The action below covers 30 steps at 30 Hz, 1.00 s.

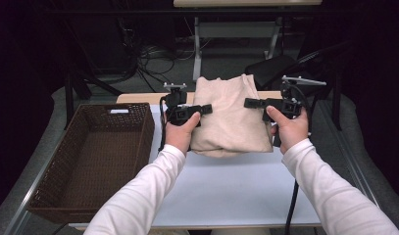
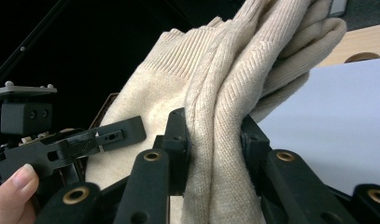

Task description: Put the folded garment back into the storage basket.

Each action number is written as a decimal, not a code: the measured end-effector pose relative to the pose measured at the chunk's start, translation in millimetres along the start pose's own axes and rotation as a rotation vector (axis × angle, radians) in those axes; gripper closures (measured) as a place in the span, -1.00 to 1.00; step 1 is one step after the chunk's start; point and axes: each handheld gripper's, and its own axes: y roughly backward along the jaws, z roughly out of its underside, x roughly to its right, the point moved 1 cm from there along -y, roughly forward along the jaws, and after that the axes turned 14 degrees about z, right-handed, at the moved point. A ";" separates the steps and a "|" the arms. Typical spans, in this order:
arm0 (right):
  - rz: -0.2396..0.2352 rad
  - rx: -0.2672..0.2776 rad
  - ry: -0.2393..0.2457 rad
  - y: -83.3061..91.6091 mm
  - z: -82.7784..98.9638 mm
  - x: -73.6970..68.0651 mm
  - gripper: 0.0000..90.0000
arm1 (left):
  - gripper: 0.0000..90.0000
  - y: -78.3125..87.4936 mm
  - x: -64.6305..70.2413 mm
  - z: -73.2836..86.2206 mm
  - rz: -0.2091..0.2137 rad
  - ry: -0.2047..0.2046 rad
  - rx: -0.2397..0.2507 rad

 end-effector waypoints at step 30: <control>-0.062 -0.040 0.066 -25.5 4.0 -65.2 0.57 | 0.28 72.1 -16.5 -7.0 -0.064 0.043 0.039</control>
